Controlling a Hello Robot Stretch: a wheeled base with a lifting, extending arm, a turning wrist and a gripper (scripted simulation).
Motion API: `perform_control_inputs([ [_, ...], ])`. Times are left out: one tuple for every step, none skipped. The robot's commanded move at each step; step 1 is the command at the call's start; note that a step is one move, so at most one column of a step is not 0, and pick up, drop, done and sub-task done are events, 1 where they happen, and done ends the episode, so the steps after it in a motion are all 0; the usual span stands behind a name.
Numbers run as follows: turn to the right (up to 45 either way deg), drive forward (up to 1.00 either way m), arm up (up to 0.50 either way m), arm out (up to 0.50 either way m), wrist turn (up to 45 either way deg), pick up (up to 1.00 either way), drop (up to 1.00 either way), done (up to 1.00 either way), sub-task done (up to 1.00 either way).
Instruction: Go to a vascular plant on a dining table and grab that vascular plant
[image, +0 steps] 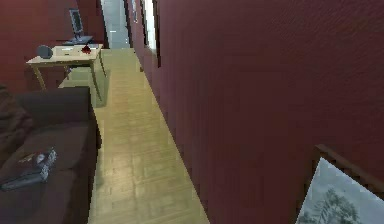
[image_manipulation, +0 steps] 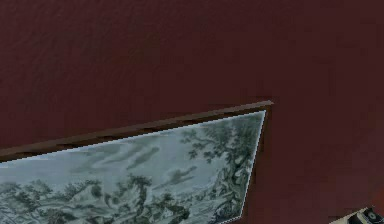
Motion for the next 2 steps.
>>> perform_control_inputs([
  [3.0, 0.0, 0.0, 0.0, 0.0, 0.0, 0.0, 0.0, 0.0],
  [0.0, 0.2, 0.0, 0.0, 0.0, 0.0, 0.0, 0.0, 0.0],
])
